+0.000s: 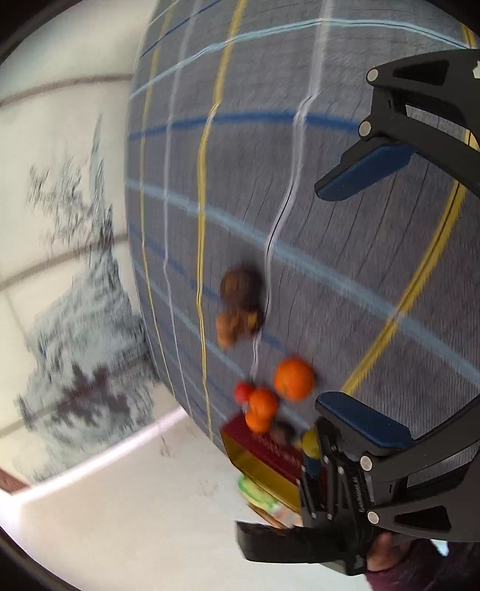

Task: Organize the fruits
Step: 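Grasp the green citrus with the left gripper while the right gripper grasps a tangerine, then carry the green citrus into the gold tin and open the left gripper while the right holds the tangerine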

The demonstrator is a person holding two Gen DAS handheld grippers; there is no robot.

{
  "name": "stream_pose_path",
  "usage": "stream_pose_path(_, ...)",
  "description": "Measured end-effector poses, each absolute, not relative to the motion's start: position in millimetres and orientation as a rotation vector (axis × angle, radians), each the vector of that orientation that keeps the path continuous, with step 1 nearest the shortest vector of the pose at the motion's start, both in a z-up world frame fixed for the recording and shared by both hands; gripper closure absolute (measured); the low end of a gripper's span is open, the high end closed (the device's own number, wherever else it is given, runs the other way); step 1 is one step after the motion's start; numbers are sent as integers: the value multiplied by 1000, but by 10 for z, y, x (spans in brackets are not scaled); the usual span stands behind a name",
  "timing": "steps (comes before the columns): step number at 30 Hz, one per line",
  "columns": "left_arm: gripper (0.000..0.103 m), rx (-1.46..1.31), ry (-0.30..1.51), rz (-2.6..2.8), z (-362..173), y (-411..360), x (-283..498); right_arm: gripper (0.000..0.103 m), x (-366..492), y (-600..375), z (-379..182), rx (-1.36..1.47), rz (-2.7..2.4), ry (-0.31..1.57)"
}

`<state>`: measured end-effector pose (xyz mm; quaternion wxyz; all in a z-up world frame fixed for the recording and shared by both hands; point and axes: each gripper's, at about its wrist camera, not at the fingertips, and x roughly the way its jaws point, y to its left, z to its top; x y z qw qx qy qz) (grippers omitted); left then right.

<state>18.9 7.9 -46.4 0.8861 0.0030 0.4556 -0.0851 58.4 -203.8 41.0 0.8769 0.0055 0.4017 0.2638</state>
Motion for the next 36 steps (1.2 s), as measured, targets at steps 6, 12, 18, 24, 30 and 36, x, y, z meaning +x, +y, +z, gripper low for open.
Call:
stream_pose_path(6, 65, -36, 915, -173, -183, 184, 16, 5, 655, -1467, 445, -173, 682, 865)
stream_pose_path(12, 65, -59, 893, -168, -12, 276, -109, 9, 764, -1082, 296, -301, 725, 911)
stream_pose_path(18, 65, -78, 873, -157, 103, 392, -212, 15, 906, -887, 146, -357, 714, 953)
stream_pose_path(24, 65, -114, 874, -137, 136, 542, -254, 63, 987, -790, -5, -380, 705, 1005)
stream_pose_path(30, 65, -129, 863, -94, 222, 781, -278, 65, 819, -829, 175, -290, 721, 953)
stream_pose_path(36, 65, -100, 843, -21, 324, 1094, -210, 65, 639, -815, 173, -244, 726, 958)
